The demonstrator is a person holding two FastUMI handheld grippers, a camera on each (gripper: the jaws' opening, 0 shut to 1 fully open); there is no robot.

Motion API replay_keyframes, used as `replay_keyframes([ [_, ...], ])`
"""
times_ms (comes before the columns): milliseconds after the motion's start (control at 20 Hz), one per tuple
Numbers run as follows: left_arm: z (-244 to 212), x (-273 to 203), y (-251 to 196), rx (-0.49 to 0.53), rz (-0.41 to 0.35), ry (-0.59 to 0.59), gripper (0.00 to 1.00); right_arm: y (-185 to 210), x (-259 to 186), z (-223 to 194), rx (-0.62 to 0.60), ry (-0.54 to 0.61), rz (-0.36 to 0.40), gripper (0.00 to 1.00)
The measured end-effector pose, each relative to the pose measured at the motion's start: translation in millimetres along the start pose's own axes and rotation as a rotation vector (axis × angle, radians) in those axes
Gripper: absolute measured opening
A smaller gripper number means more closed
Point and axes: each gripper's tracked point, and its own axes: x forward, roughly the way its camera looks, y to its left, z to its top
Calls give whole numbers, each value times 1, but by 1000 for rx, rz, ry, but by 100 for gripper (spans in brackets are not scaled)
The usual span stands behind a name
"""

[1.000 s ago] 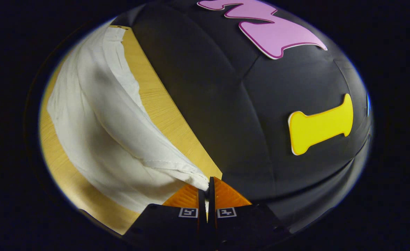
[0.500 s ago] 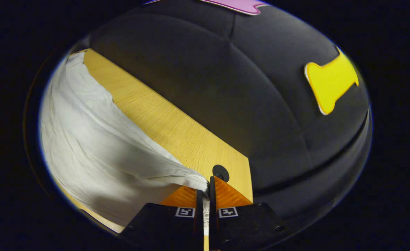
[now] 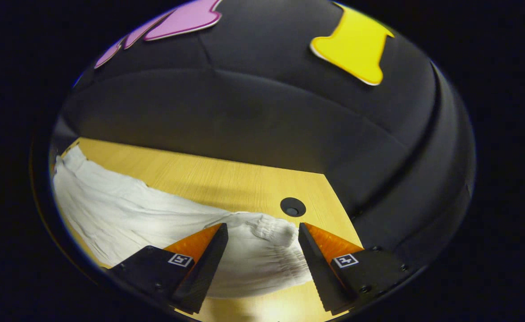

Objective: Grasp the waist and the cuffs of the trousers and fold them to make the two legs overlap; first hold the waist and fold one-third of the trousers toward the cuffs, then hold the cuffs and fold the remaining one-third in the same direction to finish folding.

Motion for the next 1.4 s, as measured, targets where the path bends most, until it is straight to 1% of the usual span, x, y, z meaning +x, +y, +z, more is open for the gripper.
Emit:
replay_keyframes([
  [50,1,-12,3,-48,1,-19,96,-5,-7,1,68,-2,-13,98],
  [150,7,-40,2,-129,-28,-61,97,-16,-14,5,145,-29,-33,98],
  [200,6,-54,-5,-172,-68,-74,97,-23,-17,3,171,-35,-52,98],
  [250,3,-70,-20,-219,-129,-84,96,-25,-20,-2,197,-28,-57,98],
  [350,-5,-105,-48,-295,-211,-103,96,-27,-20,-18,247,3,-65,98],
  [500,-25,-157,-85,-303,-244,-84,97,-30,-17,-33,304,11,-96,98],
  [650,-30,-200,-122,-305,-295,-91,97,-39,-19,-44,388,17,-124,98],
  [800,-27,-233,-142,-333,-330,-99,97,-52,-15,-57,486,33,-163,98],
  [950,-26,-253,-153,-408,-351,-97,97,-61,-10,-68,550,49,-197,99],
  [1100,-28,-263,-153,-460,-341,-96,97,-55,-5,-76,573,71,-186,99],
  [1250,-34,-266,-153,-474,-329,-83,97,-49,-4,-83,588,100,-189,99],
  [1300,-35,-267,-150,-471,-316,-79,97,-52,-1,-80,579,82,-200,99],
  [1350,-36,-267,-148,-469,-307,-81,96,-50,-2,-83,578,90,-196,99],
  [1400,-36,-269,-148,-472,-307,-80,95,-51,-2,-80,562,76,-201,99],
])
